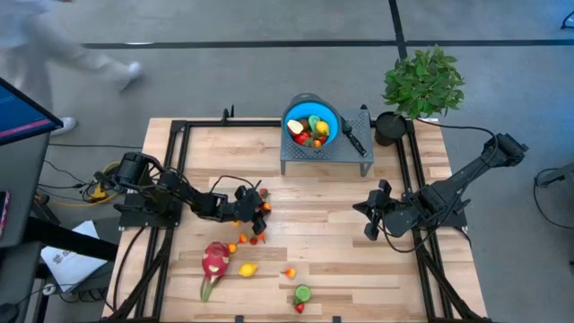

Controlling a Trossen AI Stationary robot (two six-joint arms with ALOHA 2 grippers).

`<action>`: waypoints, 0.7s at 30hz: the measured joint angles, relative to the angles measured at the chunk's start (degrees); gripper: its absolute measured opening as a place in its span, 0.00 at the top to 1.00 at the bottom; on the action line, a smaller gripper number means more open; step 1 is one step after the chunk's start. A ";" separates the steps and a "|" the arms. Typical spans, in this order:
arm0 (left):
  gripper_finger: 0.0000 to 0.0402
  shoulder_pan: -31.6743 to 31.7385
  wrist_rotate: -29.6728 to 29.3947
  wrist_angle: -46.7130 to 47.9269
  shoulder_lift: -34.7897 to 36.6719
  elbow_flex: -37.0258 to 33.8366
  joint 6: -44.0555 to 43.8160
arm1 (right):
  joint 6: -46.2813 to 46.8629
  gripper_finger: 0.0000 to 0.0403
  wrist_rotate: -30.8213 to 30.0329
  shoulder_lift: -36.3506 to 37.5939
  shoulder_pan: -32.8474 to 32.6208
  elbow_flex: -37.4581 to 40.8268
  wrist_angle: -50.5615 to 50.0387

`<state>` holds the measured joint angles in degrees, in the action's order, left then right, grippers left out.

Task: Pick & Place Fruit
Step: Put the yellow pear into the strainer bowl

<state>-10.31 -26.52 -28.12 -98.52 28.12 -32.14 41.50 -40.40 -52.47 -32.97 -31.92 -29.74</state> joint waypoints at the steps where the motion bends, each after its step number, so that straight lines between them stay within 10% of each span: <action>1: 0.65 0.00 0.00 0.00 0.00 0.00 0.00 | 0.02 1.00 0.00 0.00 0.00 0.00 0.00; 21: 0.65 0.00 0.05 -16.78 0.00 0.00 0.04 | -0.04 1.00 0.00 -0.01 0.00 0.00 -1.29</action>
<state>-10.31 -26.47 -44.90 -98.52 28.12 -32.10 41.45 -40.40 -52.47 -32.97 -31.92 -31.03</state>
